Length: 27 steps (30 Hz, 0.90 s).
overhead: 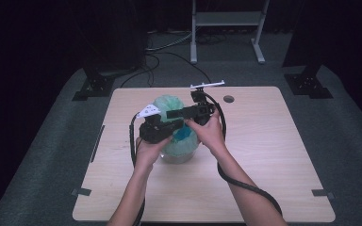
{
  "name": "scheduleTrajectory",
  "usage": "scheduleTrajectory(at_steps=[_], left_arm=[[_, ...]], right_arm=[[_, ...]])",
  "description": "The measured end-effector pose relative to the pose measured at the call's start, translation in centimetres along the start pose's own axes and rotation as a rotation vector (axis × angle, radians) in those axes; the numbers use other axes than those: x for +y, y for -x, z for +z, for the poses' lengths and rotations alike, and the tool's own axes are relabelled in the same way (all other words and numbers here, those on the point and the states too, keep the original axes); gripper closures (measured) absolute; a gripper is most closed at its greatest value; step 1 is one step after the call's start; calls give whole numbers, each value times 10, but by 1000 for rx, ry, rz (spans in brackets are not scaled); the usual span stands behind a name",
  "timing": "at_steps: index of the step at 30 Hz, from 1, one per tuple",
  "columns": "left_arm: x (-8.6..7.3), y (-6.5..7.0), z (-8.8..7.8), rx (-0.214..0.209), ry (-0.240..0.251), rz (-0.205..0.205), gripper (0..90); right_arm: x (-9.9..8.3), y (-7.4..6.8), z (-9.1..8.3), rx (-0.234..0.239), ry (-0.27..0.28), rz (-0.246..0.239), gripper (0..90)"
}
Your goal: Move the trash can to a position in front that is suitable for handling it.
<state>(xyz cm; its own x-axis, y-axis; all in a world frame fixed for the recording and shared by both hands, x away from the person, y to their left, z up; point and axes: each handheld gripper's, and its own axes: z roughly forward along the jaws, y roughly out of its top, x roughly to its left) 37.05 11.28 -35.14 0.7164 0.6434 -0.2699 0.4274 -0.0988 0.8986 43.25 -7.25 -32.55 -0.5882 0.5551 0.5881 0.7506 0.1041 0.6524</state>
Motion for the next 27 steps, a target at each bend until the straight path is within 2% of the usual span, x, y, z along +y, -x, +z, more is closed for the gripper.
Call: scheduleTrajectory(at_steps=[4, 6, 7, 9, 10, 11, 12, 14, 15, 17, 19, 22, 27], left_arm=[[0, 1, 1, -1, 0, 0, 892], [1, 1, 1, -1, 0, 0, 892], [1, 1, 1, -2, -2, 3, 892], [1, 2, 2, -3, -3, 4, 892], [1, 2, 2, -4, -6, 5, 892], [0, 2, 3, -6, -8, 6, 892], [0, 2, 3, -6, -8, 5, 892], [0, 2, 3, -5, -8, 3, 892], [0, 2, 3, -6, -9, 4, 892], [-1, 3, 2, -4, -12, 9, 891], [-1, 4, 2, -5, -13, 16, 884], [-1, 5, -2, -1, -12, 20, 862], [0, 9, -9, 14, 5, 16, 758]], right_arm=[[1, 0, 0, 6, -12, -3, 418], [1, -2, 1, -31, -27, -31, 419], [1, -2, 1, -31, -27, -31, 419], [0, -6, 5, -82, -55, -65, 451], [0, -6, 5, -82, -55, -65, 451], [0, -9, 6, -115, -66, -77, 555], [0, -9, 6, -129, -73, -82, 620], [1, -9, 6, -152, -80, -88, 700], [1, -9, 6, -152, -80, -88, 700], [1, -7, 5, -162, -80, -68, 825], [1, -4, 3, -161, -76, -50, 883], [1, -1, 2, -151, -75, -36, 893], [-2, 5, 0, -129, -64, -13, 900]])
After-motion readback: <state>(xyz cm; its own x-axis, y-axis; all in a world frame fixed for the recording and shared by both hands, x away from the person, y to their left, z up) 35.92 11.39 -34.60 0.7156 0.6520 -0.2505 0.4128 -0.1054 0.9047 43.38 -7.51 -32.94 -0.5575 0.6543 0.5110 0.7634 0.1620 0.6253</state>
